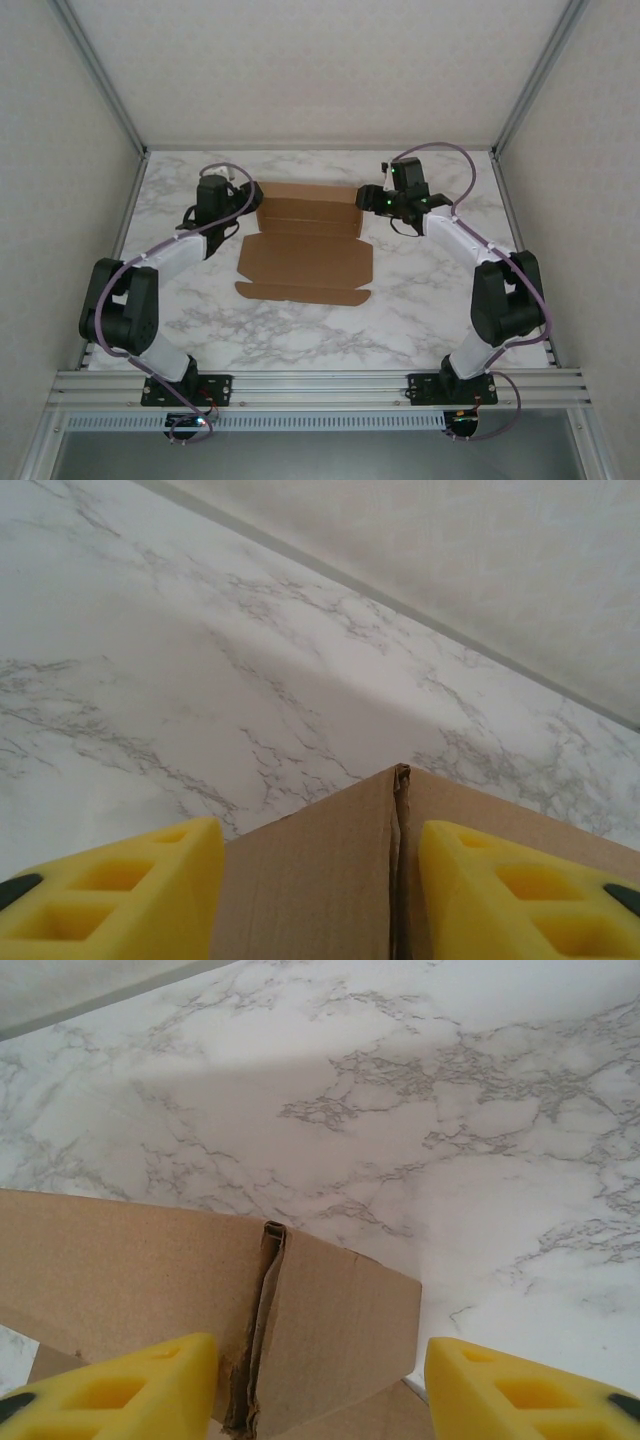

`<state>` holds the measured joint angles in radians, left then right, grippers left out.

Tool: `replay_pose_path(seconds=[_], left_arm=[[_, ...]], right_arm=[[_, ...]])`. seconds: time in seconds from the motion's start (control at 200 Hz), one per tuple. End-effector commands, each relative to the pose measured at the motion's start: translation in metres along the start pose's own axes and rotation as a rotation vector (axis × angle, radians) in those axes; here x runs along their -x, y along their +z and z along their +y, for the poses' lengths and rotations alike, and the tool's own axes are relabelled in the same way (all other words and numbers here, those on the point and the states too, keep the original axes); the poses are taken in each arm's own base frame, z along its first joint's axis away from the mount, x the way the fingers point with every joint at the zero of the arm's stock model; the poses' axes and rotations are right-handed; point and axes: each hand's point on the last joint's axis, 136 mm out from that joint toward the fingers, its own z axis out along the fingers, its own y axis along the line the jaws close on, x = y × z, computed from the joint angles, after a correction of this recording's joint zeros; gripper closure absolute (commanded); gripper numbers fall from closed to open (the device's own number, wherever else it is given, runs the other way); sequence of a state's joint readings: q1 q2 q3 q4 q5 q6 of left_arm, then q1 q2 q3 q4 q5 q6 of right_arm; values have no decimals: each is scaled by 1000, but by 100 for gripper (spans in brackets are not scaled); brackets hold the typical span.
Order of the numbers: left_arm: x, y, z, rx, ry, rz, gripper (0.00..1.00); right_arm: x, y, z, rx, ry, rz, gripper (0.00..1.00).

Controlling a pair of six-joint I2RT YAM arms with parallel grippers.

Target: Fold the paper box

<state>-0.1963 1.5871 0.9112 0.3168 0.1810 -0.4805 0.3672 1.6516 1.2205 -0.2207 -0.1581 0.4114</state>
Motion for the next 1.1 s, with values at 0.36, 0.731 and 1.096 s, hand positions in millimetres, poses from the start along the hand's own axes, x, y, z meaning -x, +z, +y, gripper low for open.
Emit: replay_pose_path(seconds=[0.36, 0.731, 1.096], left_arm=[[-35, 13, 33, 93, -70, 77, 52], [1, 34, 5, 49, -51, 75, 40], [136, 0, -44, 71, -43, -195, 30]], right_arm=[[-32, 23, -30, -118, -5, 105, 54], [-10, 28, -27, -143, 31, 167, 57], [7, 82, -56, -198, 127, 295, 56]])
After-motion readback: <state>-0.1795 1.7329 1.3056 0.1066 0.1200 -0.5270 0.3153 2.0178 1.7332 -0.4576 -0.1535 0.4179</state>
